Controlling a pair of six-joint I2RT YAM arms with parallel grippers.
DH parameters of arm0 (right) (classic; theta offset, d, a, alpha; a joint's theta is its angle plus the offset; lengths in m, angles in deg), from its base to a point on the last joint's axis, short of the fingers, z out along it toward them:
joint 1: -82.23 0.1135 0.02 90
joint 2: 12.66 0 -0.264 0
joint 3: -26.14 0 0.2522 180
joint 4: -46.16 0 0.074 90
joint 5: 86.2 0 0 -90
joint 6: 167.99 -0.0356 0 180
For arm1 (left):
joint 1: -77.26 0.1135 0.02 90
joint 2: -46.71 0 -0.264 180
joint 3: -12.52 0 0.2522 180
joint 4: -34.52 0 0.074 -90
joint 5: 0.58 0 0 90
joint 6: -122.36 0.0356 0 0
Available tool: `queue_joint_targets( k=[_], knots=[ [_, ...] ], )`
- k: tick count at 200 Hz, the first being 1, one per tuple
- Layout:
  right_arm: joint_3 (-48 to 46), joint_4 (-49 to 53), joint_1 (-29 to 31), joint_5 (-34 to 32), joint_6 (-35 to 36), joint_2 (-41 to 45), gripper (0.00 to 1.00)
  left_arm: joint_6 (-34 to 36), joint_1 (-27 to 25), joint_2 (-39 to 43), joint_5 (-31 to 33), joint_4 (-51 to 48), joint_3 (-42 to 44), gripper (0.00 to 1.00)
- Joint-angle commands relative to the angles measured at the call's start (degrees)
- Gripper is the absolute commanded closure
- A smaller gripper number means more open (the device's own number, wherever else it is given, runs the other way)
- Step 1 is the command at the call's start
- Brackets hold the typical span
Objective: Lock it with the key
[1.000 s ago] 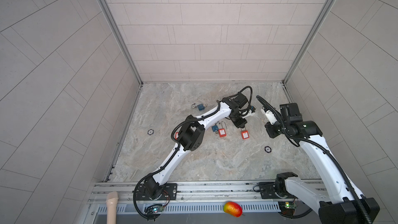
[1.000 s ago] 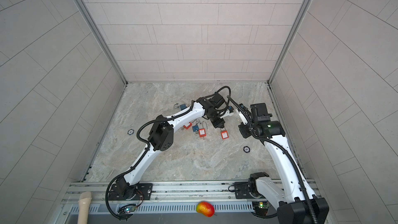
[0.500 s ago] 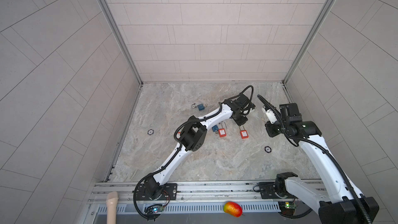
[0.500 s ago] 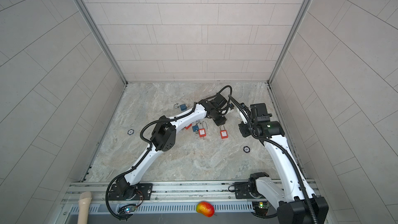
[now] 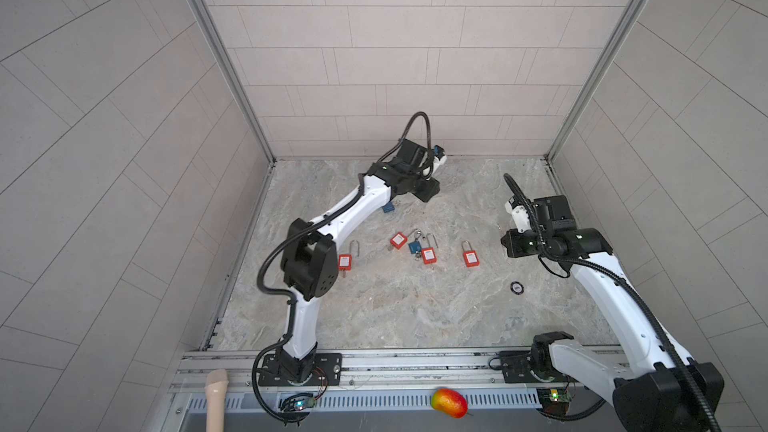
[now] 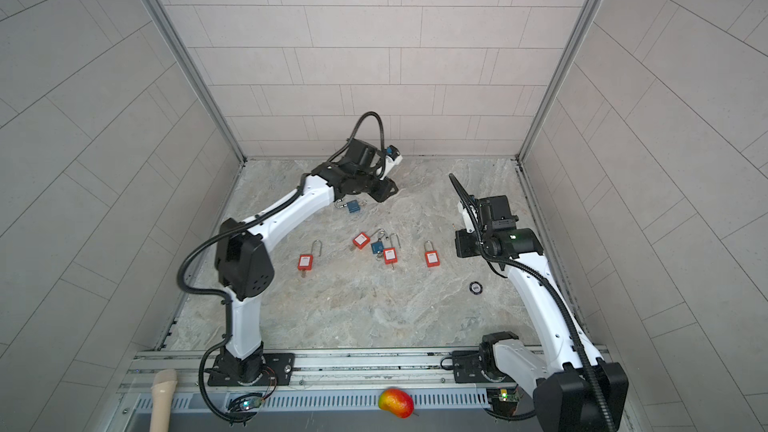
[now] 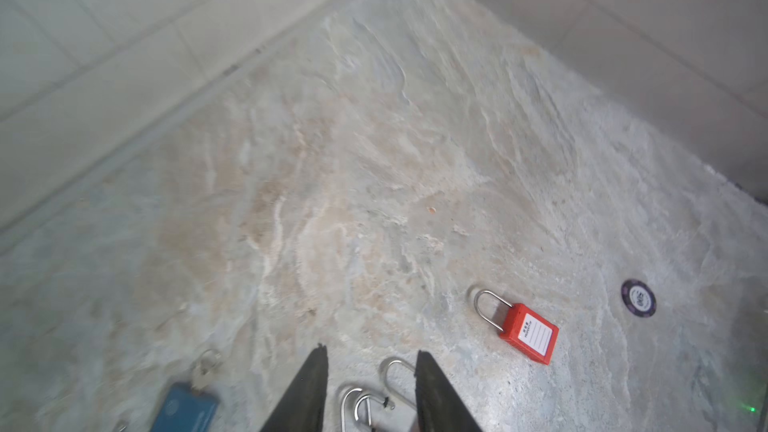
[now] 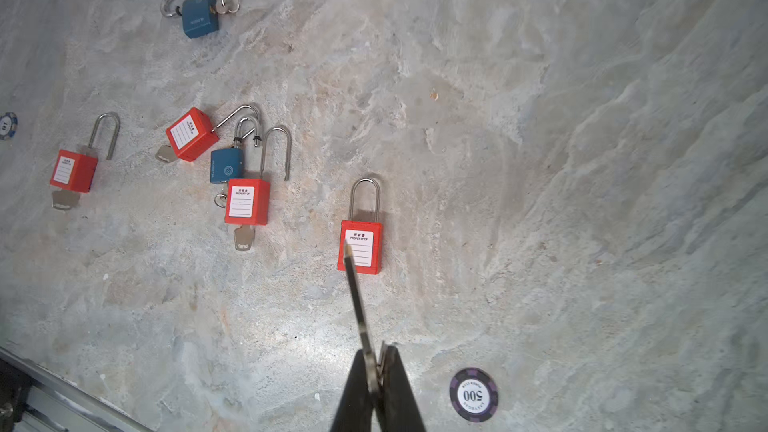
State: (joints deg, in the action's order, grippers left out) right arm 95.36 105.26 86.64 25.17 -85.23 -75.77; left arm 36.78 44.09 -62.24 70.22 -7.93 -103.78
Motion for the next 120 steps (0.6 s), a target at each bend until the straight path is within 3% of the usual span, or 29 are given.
queue_joint_targets(
  k=[1,63,120],
  knots=[
    [-0.57,-0.88,0.43,1.19,-5.49,-4.47,0.98,-1.62,-0.32,7.12,-3.09,2.76,9.29,0.59],
    [-0.11,-1.93,1.31,-0.85,-4.03,-17.03,0.99,-4.82,2.41,26.70,-1.89,6.57,30.94,0.60],
    [1.67,-3.62,1.90,-0.74,-4.56,-26.63,0.98,-7.23,2.41,29.49,-2.74,9.33,36.15,0.60]
  ],
)
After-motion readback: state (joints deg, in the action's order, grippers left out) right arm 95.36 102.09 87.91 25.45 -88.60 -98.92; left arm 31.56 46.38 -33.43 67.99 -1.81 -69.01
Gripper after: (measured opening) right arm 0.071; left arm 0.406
